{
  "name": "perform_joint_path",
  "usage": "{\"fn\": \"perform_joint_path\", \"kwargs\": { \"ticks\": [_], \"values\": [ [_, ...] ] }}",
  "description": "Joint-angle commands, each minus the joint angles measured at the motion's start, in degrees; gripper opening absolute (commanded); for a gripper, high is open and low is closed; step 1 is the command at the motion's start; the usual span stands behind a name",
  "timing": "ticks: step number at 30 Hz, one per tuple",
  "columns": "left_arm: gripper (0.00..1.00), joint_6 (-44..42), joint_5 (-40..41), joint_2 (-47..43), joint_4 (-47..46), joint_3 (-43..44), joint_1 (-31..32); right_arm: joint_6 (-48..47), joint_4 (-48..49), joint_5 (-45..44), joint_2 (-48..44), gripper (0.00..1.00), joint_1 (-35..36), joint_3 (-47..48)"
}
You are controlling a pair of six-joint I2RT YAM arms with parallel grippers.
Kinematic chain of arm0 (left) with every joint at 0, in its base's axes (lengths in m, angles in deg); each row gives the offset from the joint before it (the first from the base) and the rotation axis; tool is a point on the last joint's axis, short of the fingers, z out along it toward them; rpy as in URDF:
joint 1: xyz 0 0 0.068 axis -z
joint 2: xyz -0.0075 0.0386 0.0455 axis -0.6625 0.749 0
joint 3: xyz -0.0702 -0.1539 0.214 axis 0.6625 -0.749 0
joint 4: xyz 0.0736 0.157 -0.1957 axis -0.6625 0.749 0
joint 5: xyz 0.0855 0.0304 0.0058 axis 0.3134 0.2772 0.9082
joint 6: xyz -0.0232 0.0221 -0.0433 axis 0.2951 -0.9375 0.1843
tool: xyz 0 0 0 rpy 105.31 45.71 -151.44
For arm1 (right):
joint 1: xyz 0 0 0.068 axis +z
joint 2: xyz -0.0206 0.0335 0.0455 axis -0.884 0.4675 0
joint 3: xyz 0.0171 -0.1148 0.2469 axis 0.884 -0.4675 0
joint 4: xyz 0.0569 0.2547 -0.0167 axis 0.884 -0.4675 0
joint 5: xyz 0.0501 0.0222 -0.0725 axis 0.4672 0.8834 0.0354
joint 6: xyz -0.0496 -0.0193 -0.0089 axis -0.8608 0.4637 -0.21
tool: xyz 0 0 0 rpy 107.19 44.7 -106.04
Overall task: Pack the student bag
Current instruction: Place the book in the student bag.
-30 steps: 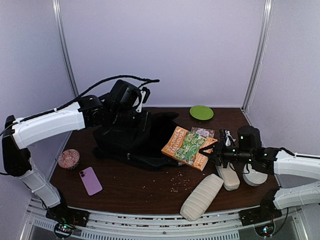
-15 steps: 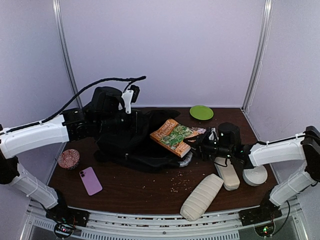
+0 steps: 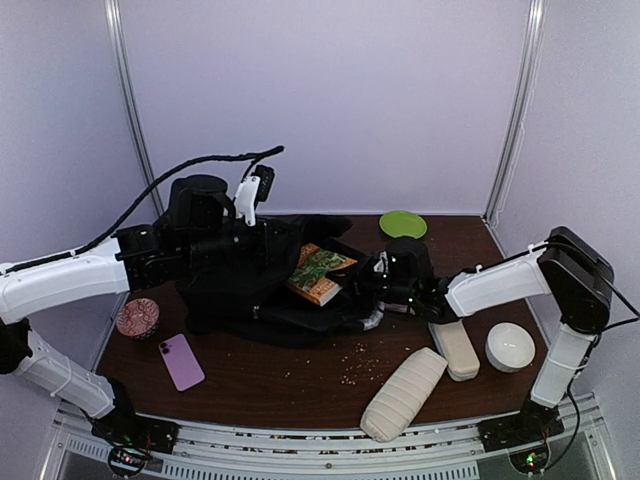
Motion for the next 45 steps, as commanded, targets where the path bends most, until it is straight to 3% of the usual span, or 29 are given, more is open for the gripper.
{"fn": "perform_joint_path", "kwargs": {
  "ticks": [1, 9, 17, 25, 39, 45],
  "values": [
    [0.00, -3.38, -4.75, -2.75, -13.40, 0.94, 0.43, -5.14, -5.75, 1.38, 0.81, 0.00, 0.44, 7.67],
    [0.00, -8.08, -5.48, -1.45, -12.30, 0.39, 0.43, -8.34, -9.42, 12.32, 10.02, 0.00, 1.42, 13.54],
    [0.00, -8.37, -5.58, -1.00, -13.79, -1.59, 0.43, -1.35, 5.21, 17.63, 14.30, 0.00, 1.88, 11.45],
    [0.00, -6.80, -12.35, -0.64, -15.29, -1.93, 0.43, 8.15, 23.24, 14.57, 21.88, 0.00, 2.68, 20.15],
    [0.00, -5.44, -21.96, 2.17, -17.53, -1.31, 0.43, -1.94, 10.53, 11.42, 28.18, 0.00, 3.64, 25.11],
    [0.00, -2.52, -23.20, 1.97, -21.18, -3.08, 0.43, 1.88, 14.93, 5.93, 33.20, 0.00, 4.46, 27.90]
  ]
}}
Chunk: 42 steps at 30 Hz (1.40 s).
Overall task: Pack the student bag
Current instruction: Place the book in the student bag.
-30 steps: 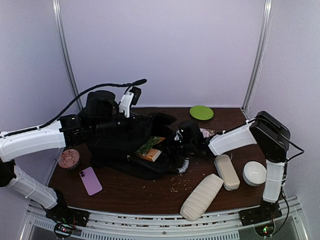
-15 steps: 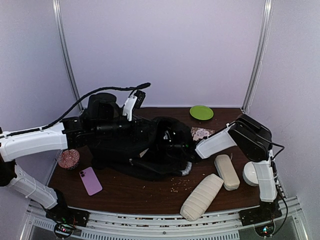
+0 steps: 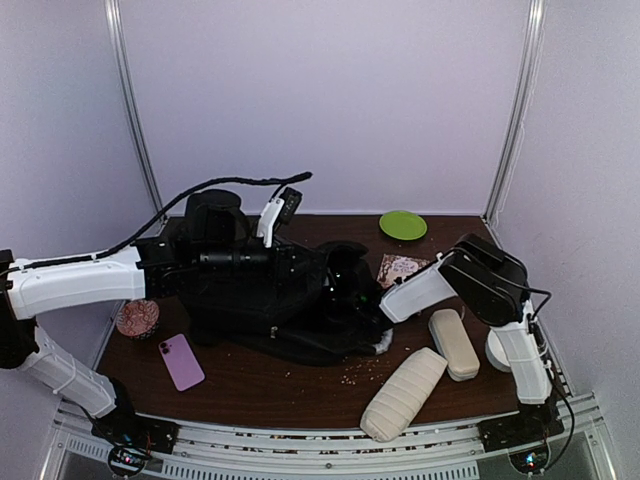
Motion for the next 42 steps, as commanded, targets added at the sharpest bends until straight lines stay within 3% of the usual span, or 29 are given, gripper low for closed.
{"fn": "perform_joint_path", "kwargs": {
  "ticks": [1, 6, 7, 12, 14, 17, 24, 30, 36, 42],
  "values": [
    [0.00, 1.73, -4.85, -1.58, -14.46, 0.24, 0.56, 1.35, 6.62, -3.78, 4.53, 0.00, 1.18, 6.13],
    [0.00, 1.34, -2.07, -2.95, -13.93, -2.41, 0.56, -3.07, 3.36, -1.54, 4.89, 0.00, 2.08, 9.91],
    [0.00, 1.01, -1.23, -3.22, -13.35, -2.83, 0.56, -3.62, 3.24, -1.13, 4.74, 0.04, 2.01, 9.33],
    [0.00, -0.06, 3.87, -4.99, -11.60, -4.99, 0.52, -2.92, 8.02, -1.01, 0.84, 0.49, 1.20, 1.03],
    [0.00, -0.15, 6.28, -5.82, -11.44, -5.98, 0.52, -4.24, 6.68, -1.07, -2.07, 0.59, 0.88, -1.97],
    [0.00, -0.41, 9.46, -6.74, -10.96, -6.78, 0.39, -5.83, 5.61, -0.82, -6.47, 0.67, 0.64, -5.91],
    [0.00, -0.42, 13.75, -8.24, -10.85, -8.00, 0.08, -6.98, 4.83, -0.08, -13.50, 0.72, 0.41, -13.01],
    [0.00, -0.41, 15.25, -8.69, -10.59, -8.88, 0.03, -8.19, 4.63, -0.46, -17.99, 0.69, 0.28, -19.67],
    [0.00, 0.26, 15.95, -9.73, -9.07, -11.44, 0.03, -15.98, -3.21, -2.70, -24.41, 0.62, 0.12, -24.48],
    [0.00, 0.32, 19.53, -14.45, -4.87, -15.71, 0.03, -24.83, -11.42, -6.06, -35.42, 0.62, 0.06, -32.65]
  ]
}}
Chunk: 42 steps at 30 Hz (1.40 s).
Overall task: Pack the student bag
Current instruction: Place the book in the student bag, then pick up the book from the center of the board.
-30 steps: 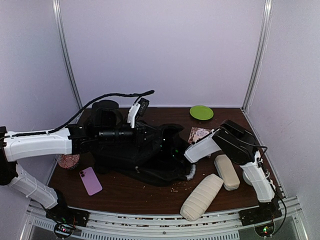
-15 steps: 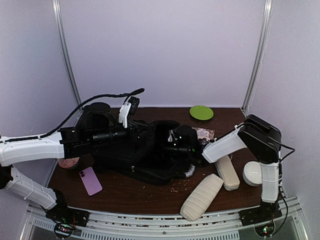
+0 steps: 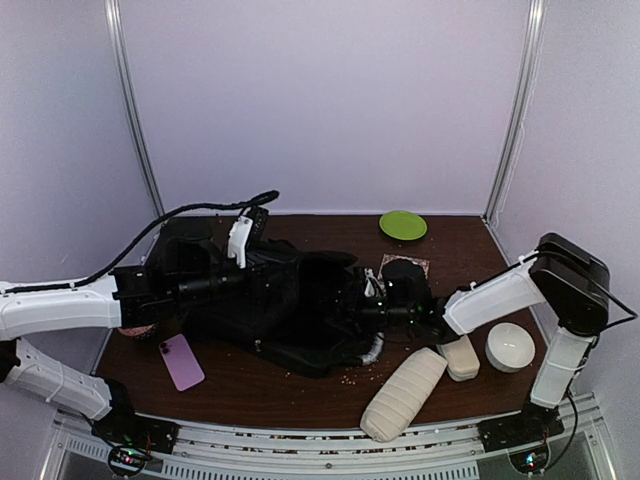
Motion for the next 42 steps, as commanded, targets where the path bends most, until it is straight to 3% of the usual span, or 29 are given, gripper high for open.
{"fn": "perform_joint_path", "kwargs": {
  "ticks": [1, 7, 13, 18, 20, 21, 24, 26, 32, 42],
  "values": [
    [0.00, -0.51, 6.88, -5.07, 0.22, -3.34, -0.67, -10.33, -9.36, -4.71, -10.00, 0.63, -0.26, -5.45],
    [0.00, 0.00, 11.57, -8.90, 4.32, -7.80, -0.67, -24.17, -26.66, -13.45, -23.75, 0.65, -0.31, -7.05],
    [0.00, 0.94, 14.22, -8.51, 3.78, -9.31, -0.82, -33.18, -41.72, -28.54, -32.76, 0.69, -1.66, -6.74],
    [0.00, 0.45, 12.72, -2.76, 0.46, -7.41, -1.35, -31.89, -41.34, -25.30, -37.57, 0.72, -12.31, -9.37],
    [0.10, 0.23, 10.40, -0.77, -0.06, -6.27, -1.46, -32.23, -41.78, -25.57, -38.55, 0.72, -15.76, -9.59],
    [0.22, 0.14, 9.10, -0.25, -0.63, -6.09, -1.46, -32.30, -42.27, -25.70, -38.52, 0.72, -17.44, -9.30],
    [0.68, 0.26, 7.21, -0.16, -0.88, -5.92, -1.46, -31.60, -43.01, -24.80, -36.75, 0.71, -21.70, -8.82],
    [0.80, 0.35, 7.27, -1.49, 1.34, -5.65, -1.46, -30.25, -42.85, -24.03, -34.76, 0.71, -23.82, -8.80],
    [0.94, 1.73, 11.04, -9.19, 7.82, -7.38, -1.45, -26.89, -40.54, -21.71, -24.70, 0.70, -26.09, -5.87],
    [0.95, 4.97, 15.58, -18.50, 10.74, -12.13, -1.46, -19.06, -37.27, -19.16, -9.34, 0.64, -26.68, -2.14]
  ]
}}
